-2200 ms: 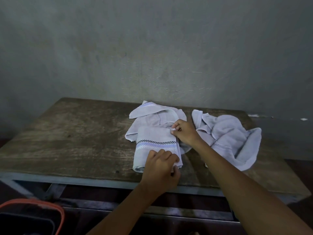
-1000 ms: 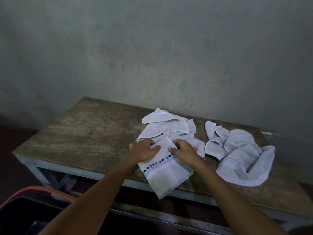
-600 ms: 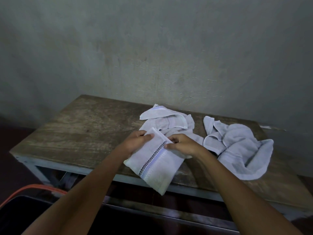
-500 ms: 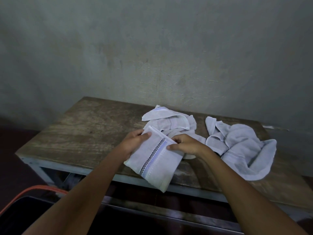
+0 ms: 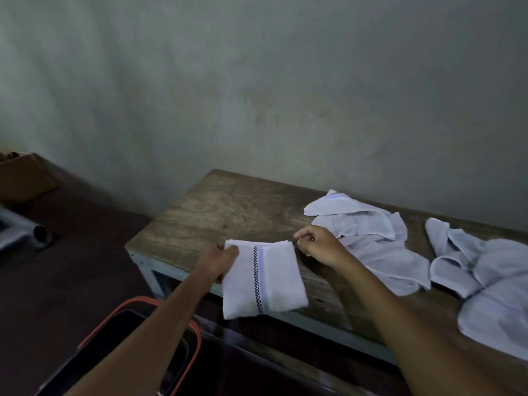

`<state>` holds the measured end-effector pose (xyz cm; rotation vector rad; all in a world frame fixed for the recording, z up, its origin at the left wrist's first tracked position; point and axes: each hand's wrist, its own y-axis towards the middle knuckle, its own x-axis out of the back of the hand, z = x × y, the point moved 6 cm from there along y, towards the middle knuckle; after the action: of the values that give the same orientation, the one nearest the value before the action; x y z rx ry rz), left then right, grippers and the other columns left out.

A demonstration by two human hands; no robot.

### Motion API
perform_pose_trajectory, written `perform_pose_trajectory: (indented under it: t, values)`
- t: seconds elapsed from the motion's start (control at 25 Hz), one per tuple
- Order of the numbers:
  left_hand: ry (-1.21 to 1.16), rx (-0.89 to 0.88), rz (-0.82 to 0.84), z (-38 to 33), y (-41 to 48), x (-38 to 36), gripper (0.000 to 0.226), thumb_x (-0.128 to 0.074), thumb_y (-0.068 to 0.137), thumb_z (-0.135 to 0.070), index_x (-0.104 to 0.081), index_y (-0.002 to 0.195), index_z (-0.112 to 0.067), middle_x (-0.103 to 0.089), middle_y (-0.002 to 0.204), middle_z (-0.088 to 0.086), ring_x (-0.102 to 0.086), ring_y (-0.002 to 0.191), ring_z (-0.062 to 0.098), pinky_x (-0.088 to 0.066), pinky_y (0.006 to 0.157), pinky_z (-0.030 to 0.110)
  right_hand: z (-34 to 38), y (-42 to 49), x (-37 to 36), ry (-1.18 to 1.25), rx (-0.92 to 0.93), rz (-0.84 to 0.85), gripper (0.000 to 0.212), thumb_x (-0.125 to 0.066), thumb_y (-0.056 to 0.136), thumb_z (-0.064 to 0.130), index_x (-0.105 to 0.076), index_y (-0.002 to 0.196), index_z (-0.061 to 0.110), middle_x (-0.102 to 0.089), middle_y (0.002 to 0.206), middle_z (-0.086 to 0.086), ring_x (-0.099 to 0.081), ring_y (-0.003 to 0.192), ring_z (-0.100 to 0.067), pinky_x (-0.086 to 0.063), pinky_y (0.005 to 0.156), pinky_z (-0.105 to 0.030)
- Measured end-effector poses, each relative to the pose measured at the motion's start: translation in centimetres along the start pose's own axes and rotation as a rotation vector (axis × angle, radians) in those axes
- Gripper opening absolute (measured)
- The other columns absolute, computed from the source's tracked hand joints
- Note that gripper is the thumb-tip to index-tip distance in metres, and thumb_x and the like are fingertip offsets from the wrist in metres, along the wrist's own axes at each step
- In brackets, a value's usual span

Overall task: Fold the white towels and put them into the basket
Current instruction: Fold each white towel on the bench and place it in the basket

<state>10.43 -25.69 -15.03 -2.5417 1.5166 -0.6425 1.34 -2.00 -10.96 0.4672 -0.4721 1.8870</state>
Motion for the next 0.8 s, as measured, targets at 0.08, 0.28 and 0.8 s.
perform_pose_trajectory:
  t: [0.08, 0.28, 0.8]
  values:
    - [0.095, -0.112, -0.046, -0.5, 0.9, 1.0, 0.024, -0.067, 0.080, -0.031, -0.064, 0.093, -0.011, -0.065, 0.088, 0.008, -0.063, 0.083, 0.023, -0.048, 0.072, 0.031, 1.1, 0.5, -2.3, -0.214, 0.061, 0.064, 0.023, -0.056, 0.088, 0.022, -0.061, 0.110, 0.019, -0.061, 0.093, 0.007, -0.059, 0.089, -0.012, -0.047, 0.078, -0.026]
    - [0.299, -0.388, 0.000, -1.5, 1.4, 1.6, 0.011, -0.069, 0.083, -0.024, -0.064, 0.089, -0.017, -0.061, 0.074, -0.001, -0.057, 0.067, 0.008, -0.041, 0.065, 0.024, 1.3, 1.7, -2.9, -0.399, 0.052, 0.069, 0.029, -0.065, 0.084, 0.033, -0.062, 0.106, 0.015, -0.060, 0.102, 0.002, -0.058, 0.098, -0.017, -0.043, 0.081, -0.027]
    - [0.342, -0.477, -0.071, -1.4, 0.8, 2.1, 0.010, -0.064, 0.086, -0.015, -0.058, 0.078, -0.012, -0.063, 0.076, 0.004, -0.057, 0.069, 0.014, -0.043, 0.059, 0.023, 1.0, 2.5, -2.3, -0.321, 0.055, 0.051, 0.016, -0.060, 0.089, 0.029, -0.052, 0.078, 0.021, -0.059, 0.079, 0.002, -0.054, 0.072, -0.016, -0.042, 0.060, -0.028]
